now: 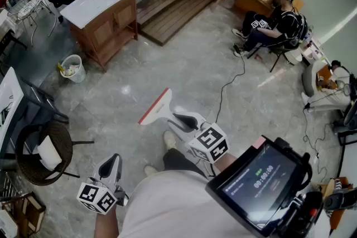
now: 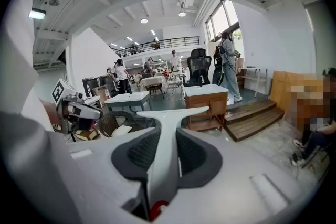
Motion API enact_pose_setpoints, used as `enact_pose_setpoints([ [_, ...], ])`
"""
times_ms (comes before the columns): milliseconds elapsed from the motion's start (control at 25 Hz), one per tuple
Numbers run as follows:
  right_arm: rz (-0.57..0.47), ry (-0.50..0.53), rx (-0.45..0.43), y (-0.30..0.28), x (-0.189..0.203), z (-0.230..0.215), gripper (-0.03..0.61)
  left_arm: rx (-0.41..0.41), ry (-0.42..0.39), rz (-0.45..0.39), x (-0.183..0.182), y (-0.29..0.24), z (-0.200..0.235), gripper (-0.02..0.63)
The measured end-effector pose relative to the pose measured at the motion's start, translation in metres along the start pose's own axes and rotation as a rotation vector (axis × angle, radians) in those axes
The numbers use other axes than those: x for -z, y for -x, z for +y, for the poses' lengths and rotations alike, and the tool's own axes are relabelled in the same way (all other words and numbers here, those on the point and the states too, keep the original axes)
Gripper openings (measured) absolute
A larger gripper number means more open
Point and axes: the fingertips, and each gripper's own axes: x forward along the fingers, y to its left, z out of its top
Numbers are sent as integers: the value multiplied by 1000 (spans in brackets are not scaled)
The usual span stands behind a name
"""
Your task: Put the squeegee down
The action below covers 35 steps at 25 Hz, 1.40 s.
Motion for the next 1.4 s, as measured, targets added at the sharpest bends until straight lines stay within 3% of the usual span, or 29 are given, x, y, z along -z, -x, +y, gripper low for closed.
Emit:
enact_pose_setpoints([
  [160,-1,7,-21,-9,-6,-20,101,-1,-9,8,-7,-23,-2,3],
  [720,-12,9,-69,-53,-35,-220,101,20,-73,41,-85,-242,-18,3],
  [1040,-11,-37,-48,-91,-50,-295,101,62,-123,24,-130,-323,-13,3],
  [1160,-9,-60,-45,-112,-55,-313,101,60,-119,38,-140,-339,6,3],
  [1400,20,-68,-22,-174,-79,-346,101,2,-80,13,-174,-374,88,3],
])
